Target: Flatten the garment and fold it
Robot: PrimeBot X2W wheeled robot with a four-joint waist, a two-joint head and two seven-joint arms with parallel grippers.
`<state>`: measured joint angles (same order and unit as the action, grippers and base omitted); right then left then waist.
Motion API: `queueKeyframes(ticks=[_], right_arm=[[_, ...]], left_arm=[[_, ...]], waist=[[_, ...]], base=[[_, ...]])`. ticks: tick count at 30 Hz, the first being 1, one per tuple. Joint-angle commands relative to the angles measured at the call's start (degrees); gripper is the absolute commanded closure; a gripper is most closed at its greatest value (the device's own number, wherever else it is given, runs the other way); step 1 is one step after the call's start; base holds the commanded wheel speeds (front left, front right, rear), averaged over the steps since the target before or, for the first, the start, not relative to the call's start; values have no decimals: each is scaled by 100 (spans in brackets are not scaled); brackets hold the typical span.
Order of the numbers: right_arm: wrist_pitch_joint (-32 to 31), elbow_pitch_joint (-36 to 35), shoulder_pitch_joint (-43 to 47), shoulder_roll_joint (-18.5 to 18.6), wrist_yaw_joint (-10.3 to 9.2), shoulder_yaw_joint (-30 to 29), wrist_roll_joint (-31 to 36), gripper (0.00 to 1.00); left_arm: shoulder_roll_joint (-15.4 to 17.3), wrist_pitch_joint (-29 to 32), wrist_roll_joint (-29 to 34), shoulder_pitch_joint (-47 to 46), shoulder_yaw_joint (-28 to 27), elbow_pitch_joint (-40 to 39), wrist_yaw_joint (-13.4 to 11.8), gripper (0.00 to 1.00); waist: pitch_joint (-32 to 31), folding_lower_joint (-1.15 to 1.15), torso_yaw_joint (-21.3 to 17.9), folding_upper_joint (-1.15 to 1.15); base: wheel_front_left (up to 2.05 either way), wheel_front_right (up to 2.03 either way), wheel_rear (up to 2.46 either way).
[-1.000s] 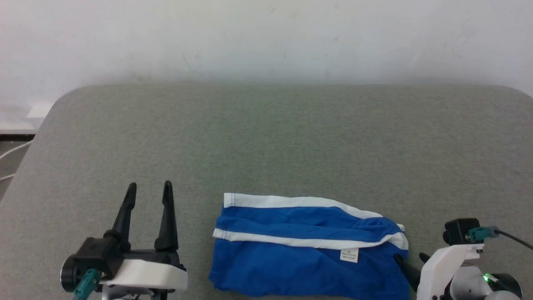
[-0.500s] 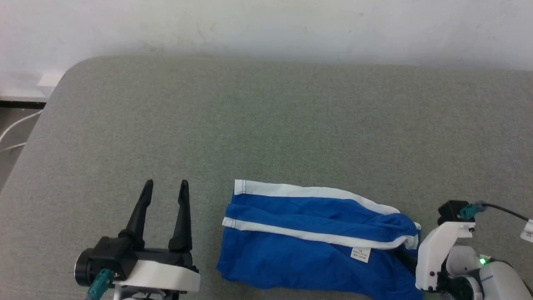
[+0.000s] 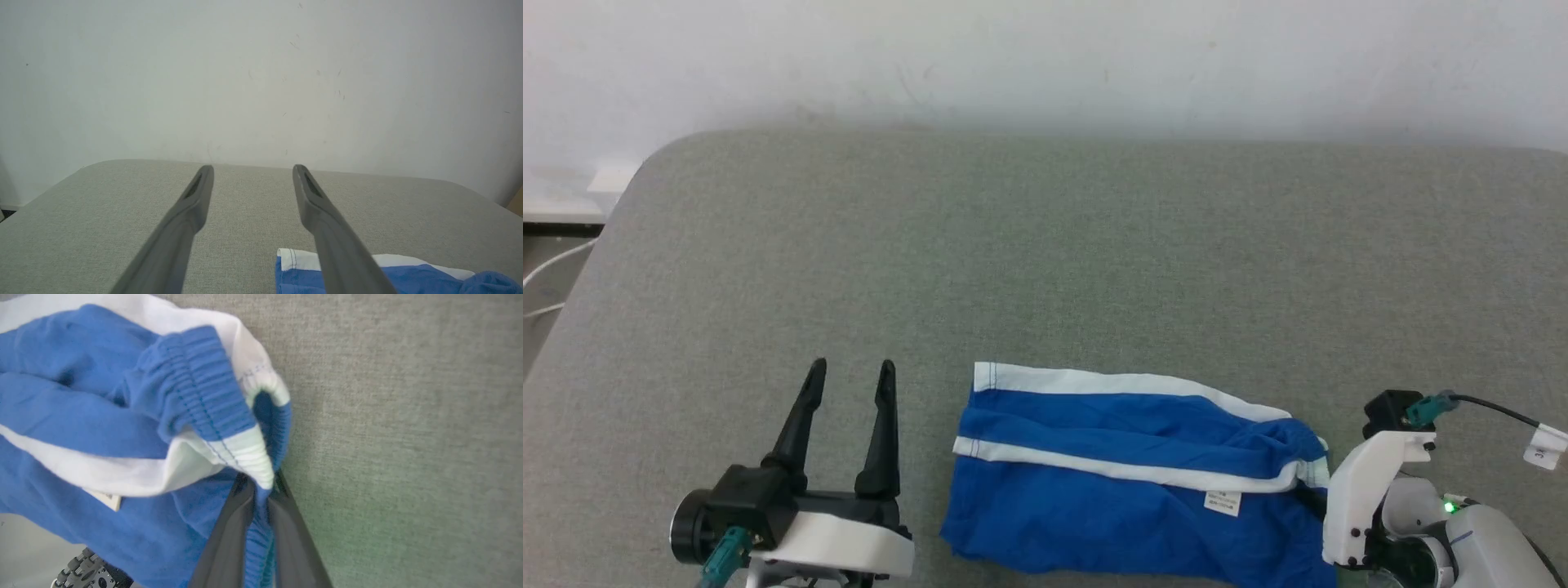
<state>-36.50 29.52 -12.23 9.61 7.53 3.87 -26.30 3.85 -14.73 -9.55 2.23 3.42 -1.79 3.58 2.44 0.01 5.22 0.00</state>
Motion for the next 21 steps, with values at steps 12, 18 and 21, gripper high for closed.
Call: queueKeyframes(ticks=[12,18,21], right_arm=[[-375,-356,138,477,-4,-1066,50,100],[-1042,-742,208,161,-4,-1520,-10,100],[-1442,-1086,277,-161,-4,-1410,-398,100]], left_arm=[[-57,-27,73,210,-90,101,120,0],[-74,-27,63,287,-78,126,130,0],[-80,-27,63,291,-79,144,138,0]], waist=[[-366,-1,-228,0],[-435,-1,-313,0],[-453,-1,-339,0]], base=[[0,0,0],[0,0,0],[0,0,0]])
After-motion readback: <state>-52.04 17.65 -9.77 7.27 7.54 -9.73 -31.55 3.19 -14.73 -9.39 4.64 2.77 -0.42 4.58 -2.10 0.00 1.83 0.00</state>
